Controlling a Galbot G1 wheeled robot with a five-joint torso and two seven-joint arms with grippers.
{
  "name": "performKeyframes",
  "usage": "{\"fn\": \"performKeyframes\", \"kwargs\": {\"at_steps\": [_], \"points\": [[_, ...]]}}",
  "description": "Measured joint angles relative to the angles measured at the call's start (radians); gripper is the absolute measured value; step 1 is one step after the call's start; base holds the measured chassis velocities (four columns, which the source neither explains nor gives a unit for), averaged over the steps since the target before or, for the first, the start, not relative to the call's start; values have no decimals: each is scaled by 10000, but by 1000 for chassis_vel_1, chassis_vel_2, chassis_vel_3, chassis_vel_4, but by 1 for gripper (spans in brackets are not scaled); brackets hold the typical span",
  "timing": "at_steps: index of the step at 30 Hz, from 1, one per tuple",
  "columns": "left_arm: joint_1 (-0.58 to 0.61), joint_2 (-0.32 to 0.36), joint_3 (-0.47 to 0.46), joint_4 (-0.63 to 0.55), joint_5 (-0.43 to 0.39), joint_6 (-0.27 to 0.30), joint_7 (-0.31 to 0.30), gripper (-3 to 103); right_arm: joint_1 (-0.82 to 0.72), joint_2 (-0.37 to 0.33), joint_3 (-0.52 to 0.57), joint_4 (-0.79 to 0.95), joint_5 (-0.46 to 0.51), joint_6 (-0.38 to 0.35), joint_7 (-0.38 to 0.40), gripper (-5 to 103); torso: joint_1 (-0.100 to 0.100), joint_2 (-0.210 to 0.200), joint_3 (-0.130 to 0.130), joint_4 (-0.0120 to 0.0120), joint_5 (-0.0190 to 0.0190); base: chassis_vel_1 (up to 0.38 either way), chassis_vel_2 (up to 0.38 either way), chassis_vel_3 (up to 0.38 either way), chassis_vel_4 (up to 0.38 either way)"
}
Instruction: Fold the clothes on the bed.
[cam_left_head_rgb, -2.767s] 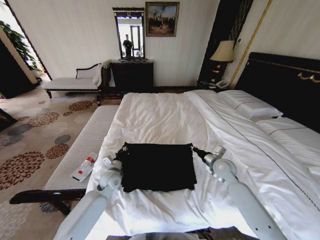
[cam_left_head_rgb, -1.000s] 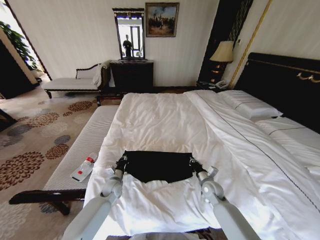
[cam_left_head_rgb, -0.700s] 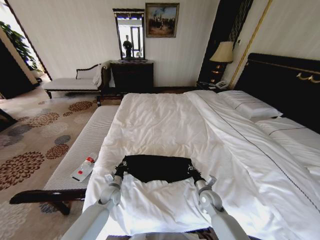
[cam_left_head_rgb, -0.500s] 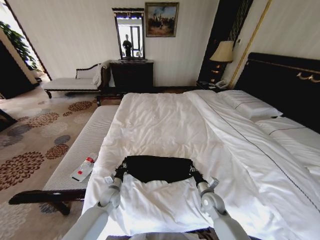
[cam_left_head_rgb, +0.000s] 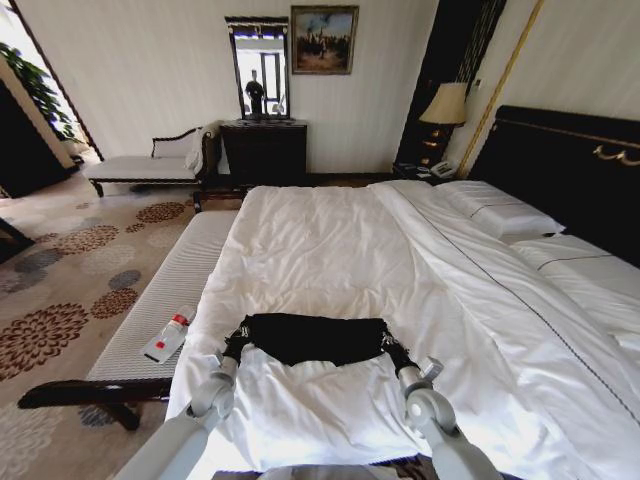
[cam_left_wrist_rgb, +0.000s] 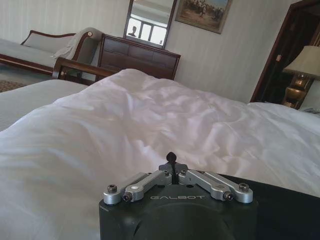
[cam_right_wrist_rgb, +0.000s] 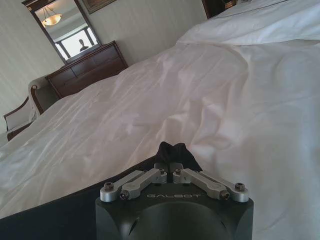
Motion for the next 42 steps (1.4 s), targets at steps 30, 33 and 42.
{"fn": "performKeyframes", "kwargs": {"at_steps": [30,33,42], "points": [[-3451,575,1953,328,-333,1357,-398,82,2257,-2529,-407,-784,-2362,-604,-182,84,4,-3,3,-1,7,0,0,0,0],[-4109,457,2533,997,-263,1286,-263,88,3012,-2721,-1046,-1571,-2632,-538,-323,89,4,-3,4,8,0,0,0,0,0],[-4808,73,3895,2022,-19,1089,113,100,4230,-2569,-2757,-3650,-4602,326,-864,100,5,-2,2,-3,5,0,0,0,0]]}}
